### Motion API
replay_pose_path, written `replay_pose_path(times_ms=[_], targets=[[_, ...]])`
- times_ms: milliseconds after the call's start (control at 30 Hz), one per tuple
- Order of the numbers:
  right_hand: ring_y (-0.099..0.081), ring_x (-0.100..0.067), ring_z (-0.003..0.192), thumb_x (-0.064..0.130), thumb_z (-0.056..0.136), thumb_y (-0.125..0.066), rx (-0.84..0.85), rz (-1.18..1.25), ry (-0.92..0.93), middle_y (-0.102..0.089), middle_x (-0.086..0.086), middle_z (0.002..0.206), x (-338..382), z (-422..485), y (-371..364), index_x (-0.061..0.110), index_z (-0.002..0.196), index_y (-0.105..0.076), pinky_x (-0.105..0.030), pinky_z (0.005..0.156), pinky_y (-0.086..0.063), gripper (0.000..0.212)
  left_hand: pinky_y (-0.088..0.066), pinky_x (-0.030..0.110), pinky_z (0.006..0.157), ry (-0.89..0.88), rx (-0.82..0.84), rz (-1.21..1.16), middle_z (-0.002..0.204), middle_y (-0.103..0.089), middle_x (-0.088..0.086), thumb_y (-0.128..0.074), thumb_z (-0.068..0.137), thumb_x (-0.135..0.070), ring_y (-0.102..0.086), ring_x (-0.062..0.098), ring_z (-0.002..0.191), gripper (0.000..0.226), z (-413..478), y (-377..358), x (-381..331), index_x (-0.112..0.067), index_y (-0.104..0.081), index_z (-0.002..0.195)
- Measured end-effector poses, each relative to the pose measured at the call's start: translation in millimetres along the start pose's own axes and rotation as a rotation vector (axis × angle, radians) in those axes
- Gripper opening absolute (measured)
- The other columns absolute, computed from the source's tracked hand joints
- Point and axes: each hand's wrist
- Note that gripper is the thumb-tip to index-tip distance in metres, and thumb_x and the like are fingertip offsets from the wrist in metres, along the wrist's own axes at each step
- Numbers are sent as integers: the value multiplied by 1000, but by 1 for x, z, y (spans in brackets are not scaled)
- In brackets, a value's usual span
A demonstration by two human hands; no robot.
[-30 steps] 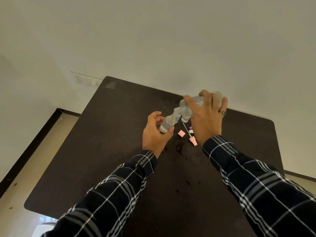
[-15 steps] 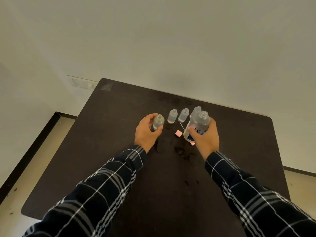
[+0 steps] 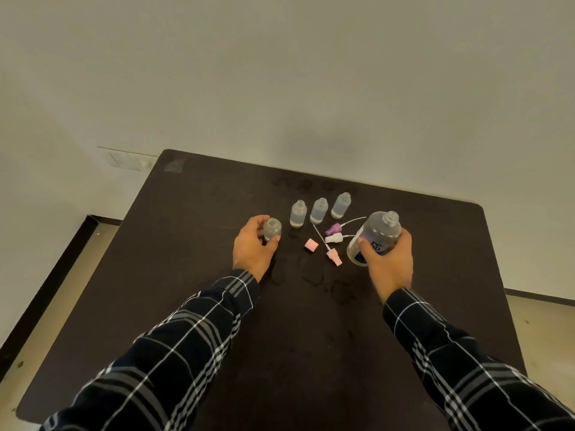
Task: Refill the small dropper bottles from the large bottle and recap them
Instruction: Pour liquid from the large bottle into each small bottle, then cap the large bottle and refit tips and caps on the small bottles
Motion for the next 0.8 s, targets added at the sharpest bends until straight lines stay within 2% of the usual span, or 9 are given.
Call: replay_pose_path(times_ms=[233,367,633,800], targets=[[-54,-15,122,31,81,-79,-139,35,-4,-54,5,136,-7,12,14,31,140,-37,-41,105,-46,72,-49,34,101,-15,-50,-5,125,-61,-10,-75,84,-19,-56,5,113,51,4,-9,-3,-31,-52,128],[-54,-17,124,30,81,-78,-165,37,-33,-54,4,137,-10,23,23,28,142,-37,-40,106,-46,74,-48,36,104,-23,-75,-22,129,-59,-8,-75,85,-17,-55,8,118,56,5,-12,-6,-28,-49,133],[-52,-20,128,24,82,-78,-117,15,-74,-52,1,141,-25,35,31,23,147,-34,-39,108,-44,79,-45,34,107,-30,-87,-79,138,-55,-1,-72,85,-7,-54,10,123,71,8,-12,-11,-22,-37,146],[-49,-18,130,21,82,-78,-82,30,-69,-50,2,143,-29,41,33,27,147,-32,-34,106,-40,80,-43,35,109,-1,-71,-101,141,-52,-1,-71,85,-4,-51,12,128,75,7,-11,-6,-23,-34,148]])
Point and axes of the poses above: each hand's wrist, its own z-axis towards the middle knuckle, its own y-axis out of the back of the hand, x = y × z
